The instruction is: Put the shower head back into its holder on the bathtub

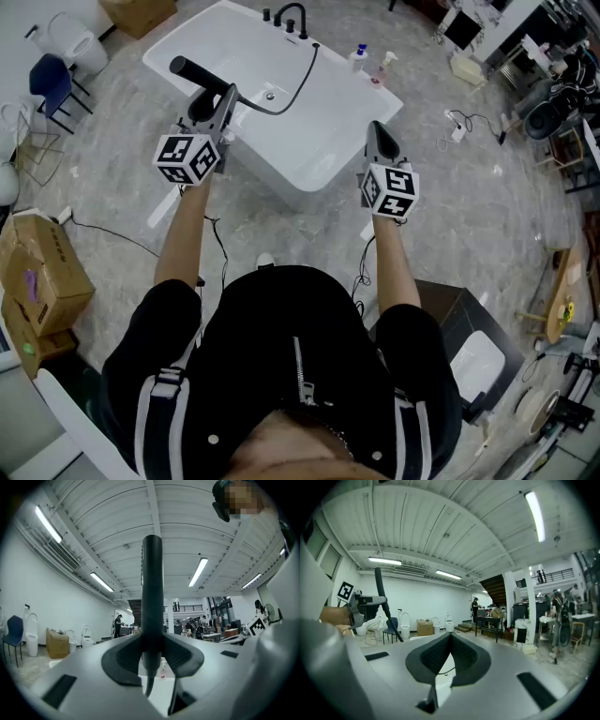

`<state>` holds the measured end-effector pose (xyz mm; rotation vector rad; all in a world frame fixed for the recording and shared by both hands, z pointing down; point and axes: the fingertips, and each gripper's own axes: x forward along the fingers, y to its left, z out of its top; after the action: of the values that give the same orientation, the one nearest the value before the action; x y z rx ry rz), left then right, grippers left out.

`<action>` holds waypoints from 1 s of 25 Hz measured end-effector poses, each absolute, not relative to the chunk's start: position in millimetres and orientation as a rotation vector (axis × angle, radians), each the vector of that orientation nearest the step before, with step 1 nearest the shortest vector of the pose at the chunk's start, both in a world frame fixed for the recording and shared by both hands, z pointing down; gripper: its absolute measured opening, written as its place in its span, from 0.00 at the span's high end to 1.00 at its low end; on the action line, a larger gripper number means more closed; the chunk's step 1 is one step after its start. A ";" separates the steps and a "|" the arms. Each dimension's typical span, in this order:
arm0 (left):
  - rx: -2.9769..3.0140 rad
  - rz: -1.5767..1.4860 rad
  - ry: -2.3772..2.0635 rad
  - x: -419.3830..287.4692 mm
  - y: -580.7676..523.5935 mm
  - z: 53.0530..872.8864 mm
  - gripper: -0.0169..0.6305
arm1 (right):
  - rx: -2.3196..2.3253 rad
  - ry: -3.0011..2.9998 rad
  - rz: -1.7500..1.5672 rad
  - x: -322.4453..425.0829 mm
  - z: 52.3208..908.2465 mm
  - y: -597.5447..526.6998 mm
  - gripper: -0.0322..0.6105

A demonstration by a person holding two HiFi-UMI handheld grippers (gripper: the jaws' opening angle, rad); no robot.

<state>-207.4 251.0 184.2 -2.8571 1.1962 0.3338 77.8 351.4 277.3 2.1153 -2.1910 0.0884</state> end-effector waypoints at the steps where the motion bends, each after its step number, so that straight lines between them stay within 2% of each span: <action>1: -2.859 0.334 1.198 -207.1 250.5 184.7 0.75 | 2.116 -2.211 0.091 77.4 277.0 352.2 0.94; 10: -2.885 0.310 1.219 -206.4 254.2 198.7 0.75 | 2.099 -2.255 0.131 75.7 291.1 365.3 0.94; 14: -2.901 0.296 1.233 -207.5 250.9 206.0 0.75 | 2.065 -2.256 0.112 71.4 296.0 367.8 0.84; 18: -2.901 0.284 1.231 -208.9 247.9 205.0 0.75 | 2.022 -2.239 0.105 66.8 301.7 366.6 0.66; 22: -2.900 0.284 1.231 -209.8 245.0 205.8 0.75 | 2.014 -2.205 0.082 67.1 312.5 365.5 0.38; 25: -2.904 0.289 1.241 -211.8 243.3 205.7 0.75 | 2.004 -2.179 0.076 66.8 320.4 367.0 0.29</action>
<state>-211.8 243.3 205.7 -2.9041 1.2415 0.2888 66.8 367.0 320.4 2.0040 -2.1786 0.0758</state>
